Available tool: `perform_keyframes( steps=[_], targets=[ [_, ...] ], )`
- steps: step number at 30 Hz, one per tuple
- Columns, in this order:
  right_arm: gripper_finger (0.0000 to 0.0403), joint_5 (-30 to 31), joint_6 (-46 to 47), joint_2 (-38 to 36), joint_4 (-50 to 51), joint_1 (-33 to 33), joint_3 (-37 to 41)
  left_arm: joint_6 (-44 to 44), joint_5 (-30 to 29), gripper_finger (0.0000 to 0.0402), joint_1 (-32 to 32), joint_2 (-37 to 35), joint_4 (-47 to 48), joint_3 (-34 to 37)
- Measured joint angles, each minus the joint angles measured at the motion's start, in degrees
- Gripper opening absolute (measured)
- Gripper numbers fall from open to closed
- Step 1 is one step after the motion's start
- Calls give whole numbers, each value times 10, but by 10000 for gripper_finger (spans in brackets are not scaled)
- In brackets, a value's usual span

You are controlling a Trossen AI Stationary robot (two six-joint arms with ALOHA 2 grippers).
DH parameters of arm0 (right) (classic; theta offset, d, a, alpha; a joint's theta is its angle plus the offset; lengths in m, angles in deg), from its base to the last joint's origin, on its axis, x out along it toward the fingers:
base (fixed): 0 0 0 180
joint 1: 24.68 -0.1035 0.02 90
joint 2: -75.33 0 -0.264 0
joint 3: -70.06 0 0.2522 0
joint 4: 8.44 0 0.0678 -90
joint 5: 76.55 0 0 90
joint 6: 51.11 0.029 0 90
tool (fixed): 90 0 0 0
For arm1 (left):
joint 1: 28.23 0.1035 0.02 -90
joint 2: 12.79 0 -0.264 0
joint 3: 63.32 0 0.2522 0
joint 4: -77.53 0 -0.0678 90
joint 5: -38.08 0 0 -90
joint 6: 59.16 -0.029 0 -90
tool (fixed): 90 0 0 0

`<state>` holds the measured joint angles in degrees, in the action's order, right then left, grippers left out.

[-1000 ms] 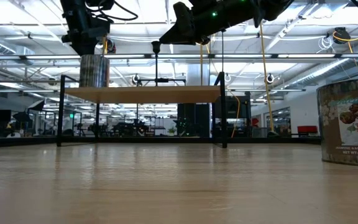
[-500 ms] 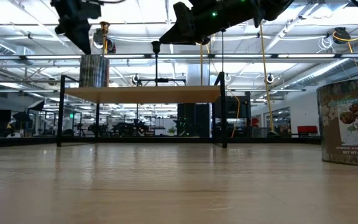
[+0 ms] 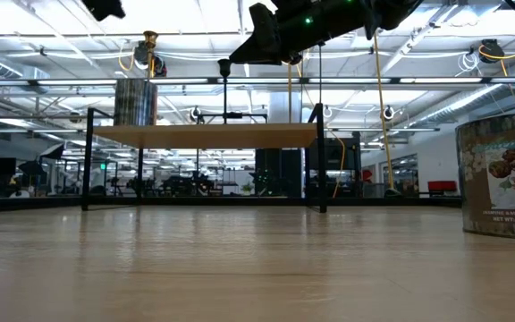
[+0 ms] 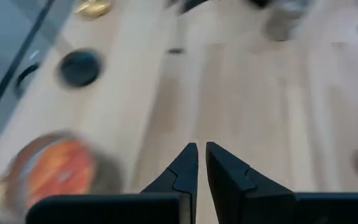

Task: Pick & Place candle stick holders
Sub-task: Put the orange scented candle on the shelf aligned with the black candle holder

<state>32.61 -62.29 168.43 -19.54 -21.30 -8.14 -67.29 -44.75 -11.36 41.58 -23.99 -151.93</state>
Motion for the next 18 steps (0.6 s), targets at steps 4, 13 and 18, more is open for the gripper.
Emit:
perform_keyframes(
  steps=[4,13,18],
  targets=[
    [55,0,0,0,3,0,0,11,4,40,-88,0,-65,39],
    [55,0,0,0,13,0,0,74,4,40,-244,39,-219,146],
    [55,0,0,0,14,0,0,132,23,40,-297,94,-264,181]
  ],
)
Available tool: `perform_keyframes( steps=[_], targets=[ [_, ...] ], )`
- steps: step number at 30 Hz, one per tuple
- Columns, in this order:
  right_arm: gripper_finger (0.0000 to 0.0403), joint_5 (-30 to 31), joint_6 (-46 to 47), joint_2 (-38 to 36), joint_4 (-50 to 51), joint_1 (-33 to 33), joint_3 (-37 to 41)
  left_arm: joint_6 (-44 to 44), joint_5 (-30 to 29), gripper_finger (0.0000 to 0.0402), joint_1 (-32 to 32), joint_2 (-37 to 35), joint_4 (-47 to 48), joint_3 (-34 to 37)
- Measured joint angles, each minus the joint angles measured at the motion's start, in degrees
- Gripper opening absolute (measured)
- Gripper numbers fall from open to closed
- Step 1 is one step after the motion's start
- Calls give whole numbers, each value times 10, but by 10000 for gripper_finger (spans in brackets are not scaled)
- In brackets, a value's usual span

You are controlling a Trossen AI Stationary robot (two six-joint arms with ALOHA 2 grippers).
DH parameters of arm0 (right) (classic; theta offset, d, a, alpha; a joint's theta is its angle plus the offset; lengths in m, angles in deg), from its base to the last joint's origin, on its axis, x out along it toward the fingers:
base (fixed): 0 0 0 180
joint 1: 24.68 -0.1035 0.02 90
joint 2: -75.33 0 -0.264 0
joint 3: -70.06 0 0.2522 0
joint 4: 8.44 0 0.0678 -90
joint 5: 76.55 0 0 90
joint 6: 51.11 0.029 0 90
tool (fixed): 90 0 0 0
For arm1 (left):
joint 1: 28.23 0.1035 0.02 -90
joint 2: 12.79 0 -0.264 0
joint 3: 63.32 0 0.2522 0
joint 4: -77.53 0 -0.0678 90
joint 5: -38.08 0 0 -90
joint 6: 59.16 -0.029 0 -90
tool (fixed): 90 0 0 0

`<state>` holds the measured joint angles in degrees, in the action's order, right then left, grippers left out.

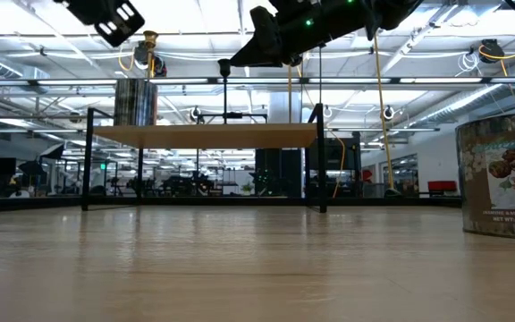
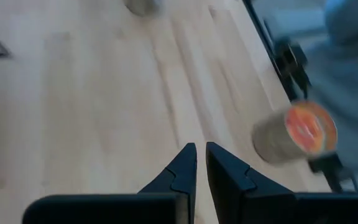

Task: Pick & Place candle stick holders
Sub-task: Put the orange scented candle on the shelf aligned with the black candle holder

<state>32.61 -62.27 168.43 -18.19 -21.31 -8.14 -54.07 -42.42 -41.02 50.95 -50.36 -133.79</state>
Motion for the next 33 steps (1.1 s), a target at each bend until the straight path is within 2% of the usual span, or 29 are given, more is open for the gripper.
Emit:
perform_keyframes(
  steps=[7,9,13,16,22,28,33],
  targets=[
    [55,0,0,0,-1,0,0,28,18,43,-17,83,-31,1],
    [55,0,0,0,2,0,0,23,43,52,-17,105,-30,2],
    [55,0,0,0,5,-1,0,-20,55,82,-16,141,-51,2],
    [55,0,0,0,7,-1,0,-43,78,107,-9,149,-59,2],
    [55,0,0,0,26,-1,0,-48,82,144,-6,142,-91,2],
    [55,0,8,0,46,-1,0,-24,85,149,-44,165,-120,1],
    [55,-1,70,0,50,-2,0,31,84,150,-76,195,-157,1]
  ],
)
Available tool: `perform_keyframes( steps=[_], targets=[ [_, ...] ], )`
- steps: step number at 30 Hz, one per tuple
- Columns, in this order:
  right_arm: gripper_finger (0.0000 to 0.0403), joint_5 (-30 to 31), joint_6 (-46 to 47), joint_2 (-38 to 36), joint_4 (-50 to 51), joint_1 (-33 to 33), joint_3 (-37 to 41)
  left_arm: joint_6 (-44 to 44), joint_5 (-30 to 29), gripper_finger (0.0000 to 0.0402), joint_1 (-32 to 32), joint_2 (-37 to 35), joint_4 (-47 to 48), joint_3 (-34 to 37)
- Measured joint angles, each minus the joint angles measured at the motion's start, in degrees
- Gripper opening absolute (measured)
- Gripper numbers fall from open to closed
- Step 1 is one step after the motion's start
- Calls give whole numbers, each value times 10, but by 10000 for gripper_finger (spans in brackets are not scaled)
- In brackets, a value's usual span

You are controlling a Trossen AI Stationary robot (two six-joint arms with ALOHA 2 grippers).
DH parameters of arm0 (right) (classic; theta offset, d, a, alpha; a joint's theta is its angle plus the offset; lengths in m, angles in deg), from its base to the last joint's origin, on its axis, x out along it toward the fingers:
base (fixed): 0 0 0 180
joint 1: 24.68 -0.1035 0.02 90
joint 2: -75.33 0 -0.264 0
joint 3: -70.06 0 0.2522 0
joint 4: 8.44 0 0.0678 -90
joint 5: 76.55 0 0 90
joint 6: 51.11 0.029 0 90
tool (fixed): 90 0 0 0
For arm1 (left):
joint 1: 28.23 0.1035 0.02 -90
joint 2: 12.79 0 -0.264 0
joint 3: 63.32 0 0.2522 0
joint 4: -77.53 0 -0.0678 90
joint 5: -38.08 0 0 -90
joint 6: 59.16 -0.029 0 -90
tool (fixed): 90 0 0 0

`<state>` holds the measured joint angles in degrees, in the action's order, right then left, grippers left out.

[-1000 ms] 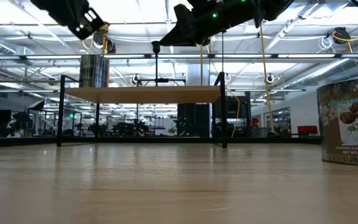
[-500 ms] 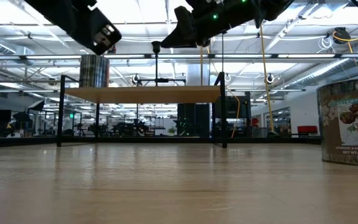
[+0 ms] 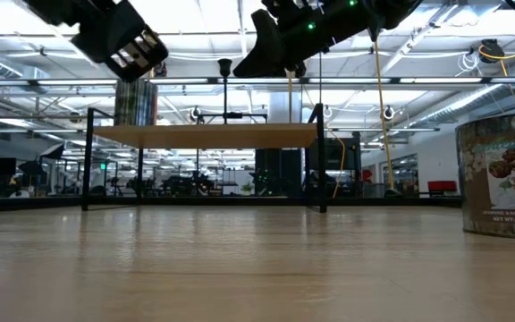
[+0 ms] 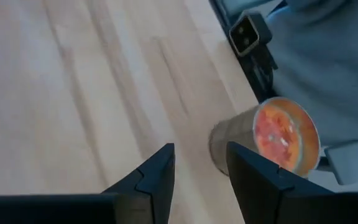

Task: Pick & Place candle stick holders
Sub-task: Put the orange scented candle on the shelf aligned with the black candle holder

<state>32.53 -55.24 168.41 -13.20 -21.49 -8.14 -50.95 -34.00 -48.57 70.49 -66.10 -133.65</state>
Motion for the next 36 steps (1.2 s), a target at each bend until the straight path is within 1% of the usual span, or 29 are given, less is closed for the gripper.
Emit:
perform_keyframes(
  steps=[2,3,5,8,10,18,24,30,33,36],
  targets=[
    [55,-8,32,0,21,-3,0,26,0,150,-12,10,-7,0],
    [55,-24,41,0,33,-3,0,34,-1,150,-20,15,-9,0],
    [55,-75,55,0,53,-6,0,46,-8,150,-36,26,-8,0],
    [54,-143,67,0,46,-19,5,50,-33,150,-63,43,-33,0],
    [54,-163,65,0,34,-32,14,52,-45,150,-78,54,-55,0],
    [54,-163,83,0,39,-96,51,88,-72,150,-114,75,-115,0],
    [54,-162,81,0,24,-133,71,93,-128,150,-134,88,-103,0],
    [54,-162,80,0,12,-148,71,116,-134,148,-139,113,-103,0],
    [54,-162,80,0,9,-154,71,116,-136,130,-139,114,-103,0],
    [54,-162,80,0,9,-157,71,131,-136,92,-138,114,-87,0]
  ],
)
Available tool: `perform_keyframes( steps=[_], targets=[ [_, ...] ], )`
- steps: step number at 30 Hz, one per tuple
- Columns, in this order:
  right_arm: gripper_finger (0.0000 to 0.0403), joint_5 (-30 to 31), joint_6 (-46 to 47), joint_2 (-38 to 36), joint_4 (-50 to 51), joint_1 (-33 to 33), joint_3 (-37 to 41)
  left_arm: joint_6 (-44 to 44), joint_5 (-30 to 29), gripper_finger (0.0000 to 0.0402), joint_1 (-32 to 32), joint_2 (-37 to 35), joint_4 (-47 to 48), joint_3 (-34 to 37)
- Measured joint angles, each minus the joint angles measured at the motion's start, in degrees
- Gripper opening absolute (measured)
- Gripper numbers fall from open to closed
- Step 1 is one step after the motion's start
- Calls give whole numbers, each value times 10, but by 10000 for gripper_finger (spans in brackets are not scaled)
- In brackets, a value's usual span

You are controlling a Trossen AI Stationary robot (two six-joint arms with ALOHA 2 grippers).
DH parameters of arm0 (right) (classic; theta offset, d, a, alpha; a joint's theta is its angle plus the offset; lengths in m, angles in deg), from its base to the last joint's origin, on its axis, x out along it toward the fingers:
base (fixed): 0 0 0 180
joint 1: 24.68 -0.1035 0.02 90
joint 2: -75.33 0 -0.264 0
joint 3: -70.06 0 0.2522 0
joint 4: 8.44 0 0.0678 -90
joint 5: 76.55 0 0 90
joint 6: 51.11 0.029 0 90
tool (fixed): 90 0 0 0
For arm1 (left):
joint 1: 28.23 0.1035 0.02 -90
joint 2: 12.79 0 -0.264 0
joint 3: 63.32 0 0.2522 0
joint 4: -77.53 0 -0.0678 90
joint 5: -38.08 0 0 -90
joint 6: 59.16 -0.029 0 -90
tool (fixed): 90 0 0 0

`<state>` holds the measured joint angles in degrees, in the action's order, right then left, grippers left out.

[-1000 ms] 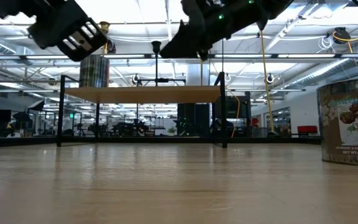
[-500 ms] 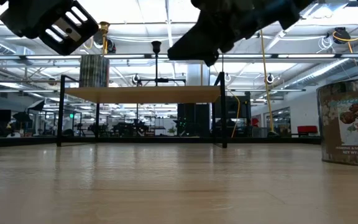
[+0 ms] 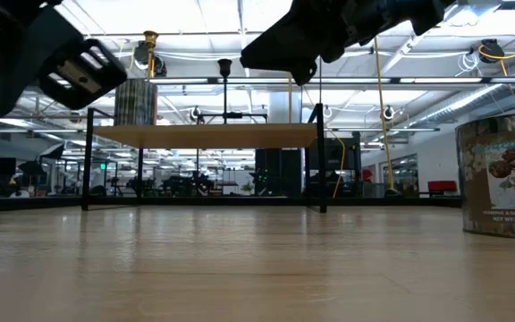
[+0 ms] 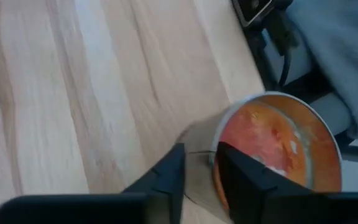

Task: Pick & Place candle stick holders
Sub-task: Put the orange scented candle on the shelf aligned with the black candle holder

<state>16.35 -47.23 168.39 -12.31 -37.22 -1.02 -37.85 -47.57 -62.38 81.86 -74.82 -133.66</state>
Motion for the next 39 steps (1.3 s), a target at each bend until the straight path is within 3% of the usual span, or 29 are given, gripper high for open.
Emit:
perform_keyframes(
  steps=[5,14,16,22,26,34,37,39],
  targets=[
    [54,0,0,0,-2,0,0,-3,-8,13,1,-1,18,-1],
    [54,0,-2,0,-12,2,0,-56,-66,7,29,-34,29,0],
    [54,0,-2,0,-13,2,0,-77,-103,11,42,-59,43,0],
    [54,0,-1,0,9,1,0,-206,-227,6,107,-144,35,0],
    [54,0,-1,0,18,0,0,-277,-234,5,168,-186,58,-5],
    [54,0,0,0,31,0,6,-296,-252,4,290,-176,277,-157],
    [54,0,0,0,-8,0,30,-303,-235,8,340,-159,320,-211],
    [54,0,0,0,-40,0,50,-312,-188,7,376,-150,315,-243]
  ],
)
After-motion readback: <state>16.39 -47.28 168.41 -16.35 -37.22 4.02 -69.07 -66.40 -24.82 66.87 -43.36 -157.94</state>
